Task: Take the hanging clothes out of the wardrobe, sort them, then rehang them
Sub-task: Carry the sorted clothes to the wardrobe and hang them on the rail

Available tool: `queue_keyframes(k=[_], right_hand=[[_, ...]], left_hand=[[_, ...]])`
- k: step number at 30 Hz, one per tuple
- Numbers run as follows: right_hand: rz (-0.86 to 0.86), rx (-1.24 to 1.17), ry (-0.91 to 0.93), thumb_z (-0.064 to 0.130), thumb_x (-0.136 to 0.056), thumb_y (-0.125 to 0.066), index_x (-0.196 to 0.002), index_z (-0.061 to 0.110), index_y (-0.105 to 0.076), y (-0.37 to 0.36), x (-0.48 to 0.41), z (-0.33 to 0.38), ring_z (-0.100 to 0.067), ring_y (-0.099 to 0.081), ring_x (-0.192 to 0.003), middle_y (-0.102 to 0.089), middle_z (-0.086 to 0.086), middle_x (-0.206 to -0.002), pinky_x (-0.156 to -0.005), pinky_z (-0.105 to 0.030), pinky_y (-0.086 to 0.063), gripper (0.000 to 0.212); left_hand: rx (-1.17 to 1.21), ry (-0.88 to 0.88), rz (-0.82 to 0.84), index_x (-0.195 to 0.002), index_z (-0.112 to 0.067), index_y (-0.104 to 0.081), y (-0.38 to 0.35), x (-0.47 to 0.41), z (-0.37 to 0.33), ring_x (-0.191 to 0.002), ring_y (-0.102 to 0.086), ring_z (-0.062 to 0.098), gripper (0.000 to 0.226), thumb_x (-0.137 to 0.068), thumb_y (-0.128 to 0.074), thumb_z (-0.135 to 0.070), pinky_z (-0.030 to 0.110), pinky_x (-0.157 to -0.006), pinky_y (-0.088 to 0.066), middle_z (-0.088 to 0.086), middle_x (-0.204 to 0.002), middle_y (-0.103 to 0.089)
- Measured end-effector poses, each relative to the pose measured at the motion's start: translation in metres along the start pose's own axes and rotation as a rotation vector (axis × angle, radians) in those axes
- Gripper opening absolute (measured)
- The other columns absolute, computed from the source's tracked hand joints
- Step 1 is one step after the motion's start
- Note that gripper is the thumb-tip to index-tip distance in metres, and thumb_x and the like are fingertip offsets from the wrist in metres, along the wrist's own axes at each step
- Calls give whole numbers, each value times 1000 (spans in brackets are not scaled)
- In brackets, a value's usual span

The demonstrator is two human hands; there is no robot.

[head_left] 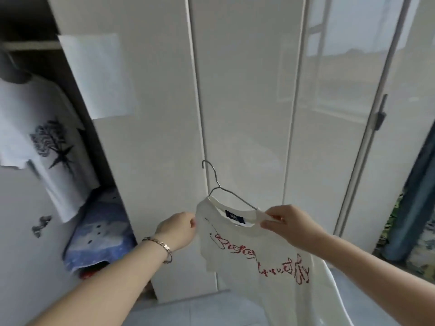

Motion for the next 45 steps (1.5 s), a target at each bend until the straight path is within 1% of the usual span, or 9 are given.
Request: queue_keyframes(k=[3,7,10,13,19,25,30,34,45], right_hand=[[46,-40,88,25,-89,-62,-83,-2,-63,-40,-36,70,-12,-35,-53,-44,-1,-63,-50,-22,-26,27],[63,-90,150,20,-90,-61,-75,1,-60,-85,-81,159,-13,-35,-54,-43,-2,-61,-51,-25,-27,24],[37,-135,161,19,-90,-60,-70,5,-53,-113,-113,214,-16,-33,-55,-39,-5,-61,-52,-28,-24,25],[13,-168,162,17,-90,-58,-68,6,-47,-139,-147,259,-16,-28,-52,-34,-4,-59,-50,-28,-21,27],[2,-186,178,15,-91,-53,-57,13,-34,-186,-221,339,-16,-30,-49,-34,-1,-55,-48,-27,-21,40],[15,-247,231,8,-88,-49,-53,14,-26,-234,-324,418,-17,-26,-47,-28,-2,-53,-45,-25,-19,42],[20,-281,268,6,-92,-41,-56,14,-29,-257,-424,481,-15,-31,-46,-33,-1,-54,-41,-20,-23,39],[-1,-343,298,10,-96,-39,-58,13,-35,-271,-497,530,-13,-34,-45,-37,-2,-54,-44,-21,-26,39],[-168,-409,411,16,-97,-40,-75,9,-49,-281,-621,674,-18,-46,-60,-46,-5,-68,-54,-27,-37,24]], left_hand=[[-4,106,-47,-84,-28,-55,37,16,91,-97,-59,22,16,-92,-42,-23,26,-77,-45,-2,-100,-63],[23,204,-85,-75,-25,-49,84,36,199,-75,-53,17,20,-91,-41,-18,26,-60,-38,-3,-81,-58],[5,277,-126,-84,-25,-53,119,40,262,-82,-57,17,17,-92,-40,-18,28,-71,-46,-4,-89,-61],[-4,333,-173,-72,-29,-46,148,34,308,-82,-57,19,23,-91,-42,-18,29,-73,-47,-5,-85,-58],[-37,352,-249,-102,-22,-56,197,-1,369,-83,-55,19,15,-94,-43,-20,26,-69,-42,-5,-92,-55],[-58,401,-308,-103,-25,-56,235,-69,433,-85,-57,17,16,-95,-41,-25,25,-64,-39,-4,-107,-60],[-75,459,-410,-104,-26,-56,296,-140,481,-78,-54,14,20,-94,-39,-22,23,-57,-34,-10,-90,-57],[-86,497,-538,-95,-27,-55,353,-192,509,-56,-43,6,18,-93,-39,-19,22,-47,-28,-16,-65,-46],[-123,497,-695,-102,-27,-59,467,-271,568,-88,-56,22,21,-91,-44,-19,24,-74,-41,-4,-104,-63]])
Point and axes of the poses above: each hand's wrist, its own x-axis away from the middle knuckle, its own y-axis out of the back of the hand, z = x × y, the point moved 4 cm from there along -x, towards the middle knuckle
